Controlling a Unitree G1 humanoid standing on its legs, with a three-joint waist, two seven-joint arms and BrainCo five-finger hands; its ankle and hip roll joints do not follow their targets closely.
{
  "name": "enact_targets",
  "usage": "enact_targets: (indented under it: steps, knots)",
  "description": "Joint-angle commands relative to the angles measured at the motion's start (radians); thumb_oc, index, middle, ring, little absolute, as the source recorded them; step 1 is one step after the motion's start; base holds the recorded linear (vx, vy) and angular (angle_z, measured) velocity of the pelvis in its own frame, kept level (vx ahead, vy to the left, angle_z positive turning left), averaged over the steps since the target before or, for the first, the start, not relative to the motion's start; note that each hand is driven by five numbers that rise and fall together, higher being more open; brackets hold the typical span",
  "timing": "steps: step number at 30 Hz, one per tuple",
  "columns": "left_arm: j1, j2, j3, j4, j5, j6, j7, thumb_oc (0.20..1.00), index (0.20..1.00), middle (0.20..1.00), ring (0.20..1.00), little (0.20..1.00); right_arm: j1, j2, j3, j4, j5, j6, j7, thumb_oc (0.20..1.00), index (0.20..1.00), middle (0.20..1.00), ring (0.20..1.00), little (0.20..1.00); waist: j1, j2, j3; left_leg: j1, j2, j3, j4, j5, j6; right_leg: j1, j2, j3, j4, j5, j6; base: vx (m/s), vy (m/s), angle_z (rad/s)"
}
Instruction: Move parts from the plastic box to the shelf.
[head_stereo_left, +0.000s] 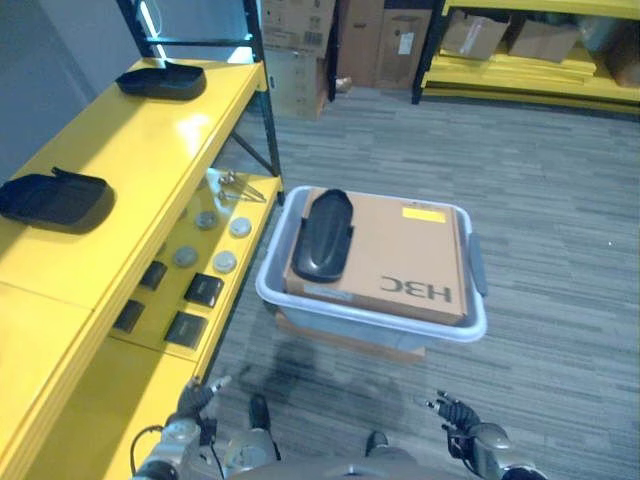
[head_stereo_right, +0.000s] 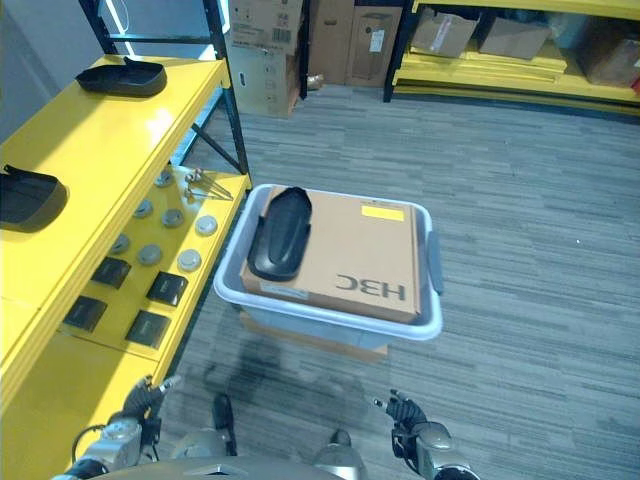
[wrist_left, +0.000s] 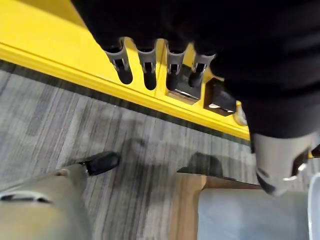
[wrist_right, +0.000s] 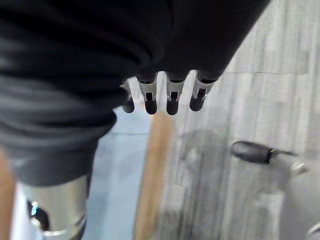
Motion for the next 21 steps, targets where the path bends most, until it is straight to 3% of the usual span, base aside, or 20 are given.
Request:
enact_targets:
  steps: [1,3,4,8,14,16,21]
  knots:
    - [-0.034,0.039,-0.004,0.035,0.014,0.027,-0.008,1.0,1.0,1.0,1.0,1.0,-0.027,-0.038,0.014,-0.165,-0.02,-0.124,-0.186,1.0,1.0,1.0,1.0,1.0,0.004,0.004,0.011,-0.054,0.027,-0.058,0.097,-0.132,0.013,-0.069,-0.018,0.031,0.18,-0.126,-0.009,0.07,0.085,-0.05]
    - [-0.026,0.042,0.002,0.059,0.008,0.038,-0.008,1.0,1.0,1.0,1.0,1.0,-0.023,-0.047,0.008,-0.252,-0.013,-0.152,-0.229,1.0,1.0,1.0,1.0,1.0,-0.007,-0.002,0.022,-0.037,0.023,-0.057,0.095,-0.14,0.025,-0.097,-0.02,0.033,0.201,-0.125,-0.007,0.04,0.033,-0.05]
    - [-0.011,0.043,0.04,0.094,-0.021,0.046,-0.015,1.0,1.0,1.0,1.0,1.0,-0.022,-0.07,-0.027,-0.477,-0.064,-0.143,-0.278,1.0,1.0,1.0,1.0,1.0,-0.035,-0.019,0.04,-0.002,0.014,-0.045,0.071,-0.156,0.035,-0.16,-0.011,0.041,0.157,-0.069,0.005,0.01,-0.019,0.06]
    - [-0.017,0.04,0.065,0.115,-0.074,0.034,-0.02,1.0,1.0,1.0,1.0,1.0,-0.061,-0.166,-0.097,-0.686,-0.07,-0.089,-0.276,1.0,1.0,1.0,1.0,1.0,-0.06,-0.033,0.05,-0.003,-0.008,-0.065,0.04,-0.164,0.041,-0.178,0.027,0.097,0.049,-0.02,0.006,0.08,-0.026,-0.05]
    - [-0.021,0.028,0.044,0.095,-0.031,0.01,-0.054,1.0,1.0,1.0,1.0,1.0,-0.163,-0.228,-0.094,-0.676,-0.07,-0.057,-0.317,1.0,1.0,1.0,1.0,1.0,-0.016,-0.036,0.063,-0.039,-0.011,-0.093,0.025,-0.149,0.031,-0.164,0.035,0.082,0.015,-0.027,-0.003,0.06,-0.051,0.27]
    - [-0.057,0.029,-0.013,0.072,-0.001,-0.015,-0.082,1.0,1.0,1.0,1.0,1.0,-0.355,-0.275,-0.051,-0.579,-0.092,0.01,-0.416,1.0,1.0,1.0,1.0,1.0,0.034,-0.033,0.099,-0.088,-0.015,-0.124,0.018,-0.135,0.018,-0.17,0.031,0.049,-0.014,-0.019,-0.006,-0.08,-0.098,0.2]
    - [-0.089,0.03,-0.074,0.074,-0.005,-0.023,-0.103,1.0,1.0,1.0,1.0,1.0,-0.549,-0.329,0.006,-0.43,-0.122,0.054,-0.481,1.0,1.0,1.0,1.0,1.0,0.08,-0.019,0.135,-0.129,-0.03,-0.147,0.021,-0.129,0.015,-0.186,0.021,0.014,-0.017,-0.017,-0.008,-0.02,-0.021,0.31]
